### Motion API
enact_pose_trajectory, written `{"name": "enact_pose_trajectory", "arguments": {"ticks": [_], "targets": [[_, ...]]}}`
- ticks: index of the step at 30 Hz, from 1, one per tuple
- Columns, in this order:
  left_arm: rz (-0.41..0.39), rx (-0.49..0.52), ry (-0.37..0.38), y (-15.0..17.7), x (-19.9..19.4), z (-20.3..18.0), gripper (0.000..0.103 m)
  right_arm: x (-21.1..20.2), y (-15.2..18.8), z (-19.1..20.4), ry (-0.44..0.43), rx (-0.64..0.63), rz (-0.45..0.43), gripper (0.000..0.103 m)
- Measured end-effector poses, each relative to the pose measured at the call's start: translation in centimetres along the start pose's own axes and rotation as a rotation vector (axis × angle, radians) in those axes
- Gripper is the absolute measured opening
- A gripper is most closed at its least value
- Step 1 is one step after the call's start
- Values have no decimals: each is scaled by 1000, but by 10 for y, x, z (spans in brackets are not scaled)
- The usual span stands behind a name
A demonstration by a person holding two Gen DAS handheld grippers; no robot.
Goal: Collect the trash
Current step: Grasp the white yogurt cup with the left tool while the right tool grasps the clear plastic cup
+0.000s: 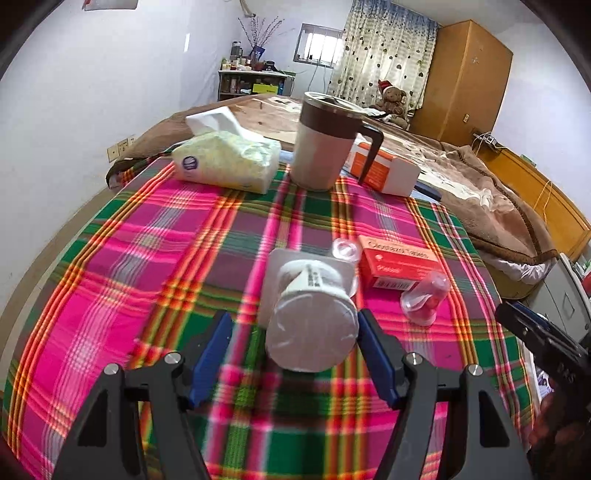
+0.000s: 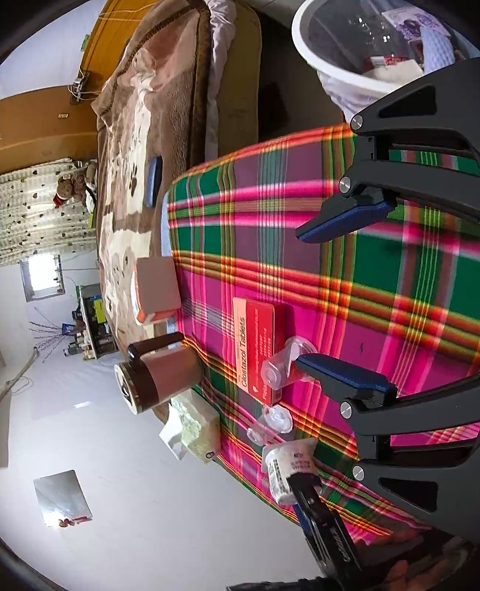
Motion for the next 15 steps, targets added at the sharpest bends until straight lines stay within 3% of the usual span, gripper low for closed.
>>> {"name": "enact_pose_trajectory", "arguments": {"ticks": [3,7,11,15], "targets": [[4,7,-25,4,-5,13,71,4,4,9,-12,-12,13,63],[22,45,29,14,-14,15,71,9,8,22,-29,-38,32,63],[-1,113,44,9,-25,14,71,14,8,29,-28,-68,38,63],[24,137,59,6,-18,15,71,20,8,35,-44,-60,50,63]]}}
Point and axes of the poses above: each gripper's, at about its wrist camera, not at the fingertips, and x roughly the way its jaws point, z to its left, y to its underside, the point moved 8 cm from there along x, roughly the way its jaws point, and after that the axes turned 6 degrees about x, right-handed, at the moved point
